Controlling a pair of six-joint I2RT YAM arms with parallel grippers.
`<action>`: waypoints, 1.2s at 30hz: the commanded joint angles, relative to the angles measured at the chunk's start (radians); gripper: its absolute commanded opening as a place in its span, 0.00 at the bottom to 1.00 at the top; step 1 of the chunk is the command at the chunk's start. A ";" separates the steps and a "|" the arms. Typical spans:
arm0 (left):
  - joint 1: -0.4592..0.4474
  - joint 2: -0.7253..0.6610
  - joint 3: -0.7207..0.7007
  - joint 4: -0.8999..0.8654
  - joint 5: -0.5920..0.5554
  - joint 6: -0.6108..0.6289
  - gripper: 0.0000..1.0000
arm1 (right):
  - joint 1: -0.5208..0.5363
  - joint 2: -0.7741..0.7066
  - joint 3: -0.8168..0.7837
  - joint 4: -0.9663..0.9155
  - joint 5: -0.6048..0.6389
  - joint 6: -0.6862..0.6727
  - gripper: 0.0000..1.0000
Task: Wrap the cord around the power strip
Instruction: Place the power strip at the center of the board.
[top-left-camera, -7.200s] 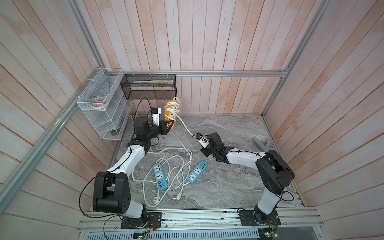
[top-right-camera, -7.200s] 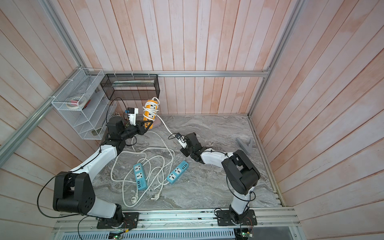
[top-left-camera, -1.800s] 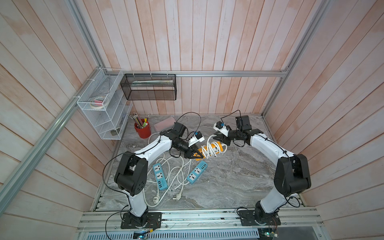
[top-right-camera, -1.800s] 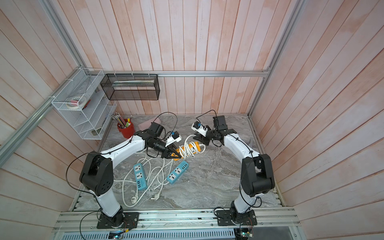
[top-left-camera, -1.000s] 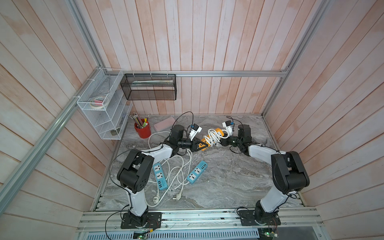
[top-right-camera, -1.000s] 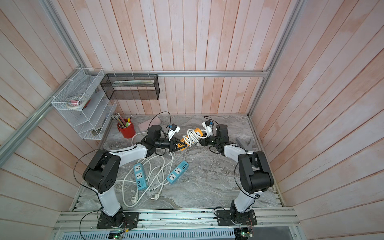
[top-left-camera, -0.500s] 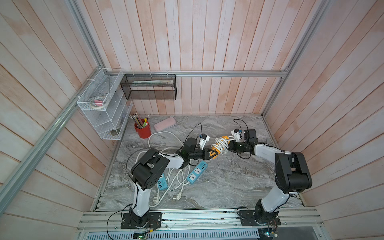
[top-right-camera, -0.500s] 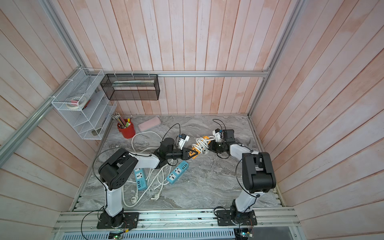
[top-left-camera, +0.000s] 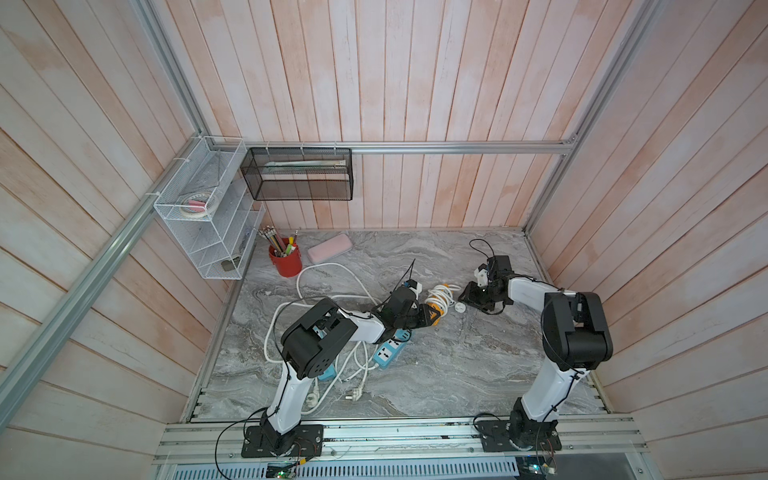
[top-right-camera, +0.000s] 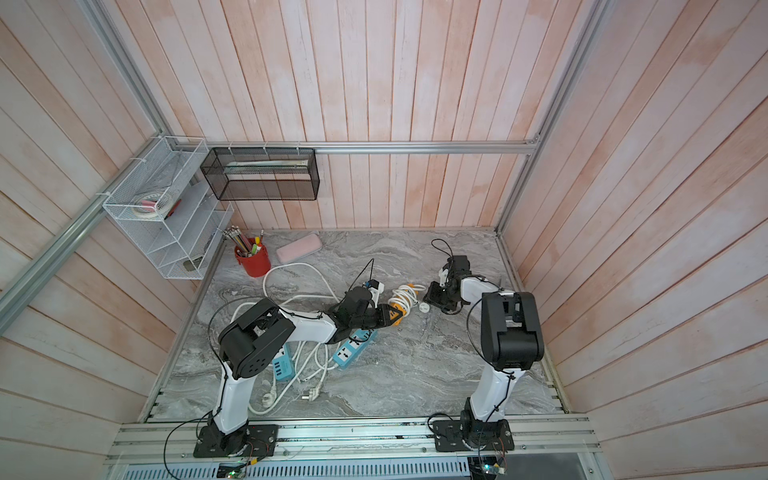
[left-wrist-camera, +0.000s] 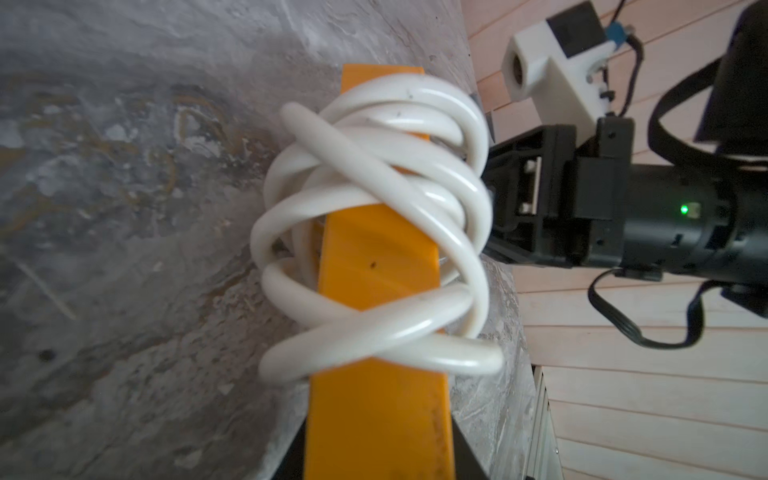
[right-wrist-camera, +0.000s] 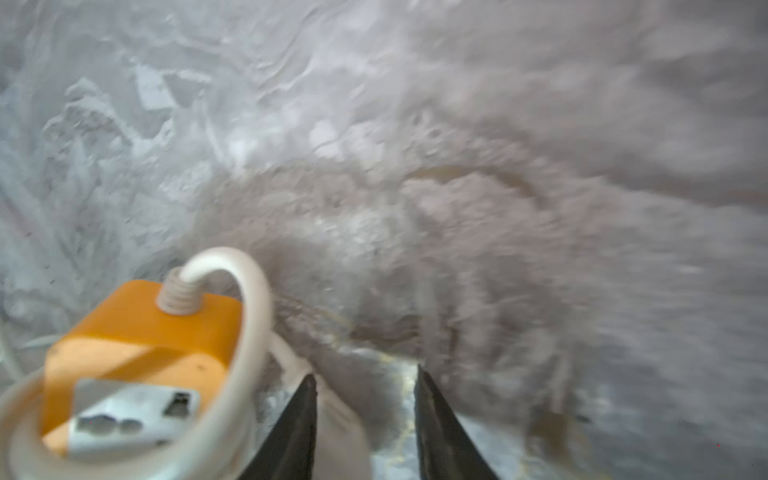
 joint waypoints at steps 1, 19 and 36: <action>0.021 0.071 0.012 -0.105 -0.089 -0.030 0.00 | -0.015 -0.024 0.010 -0.060 0.036 -0.017 0.47; -0.026 0.111 0.063 -0.101 -0.071 -0.062 0.00 | 0.192 -0.251 -0.101 0.081 0.222 0.621 0.85; -0.045 0.122 0.056 -0.061 -0.052 -0.053 0.00 | 0.316 -0.052 -0.002 0.136 0.176 0.696 0.87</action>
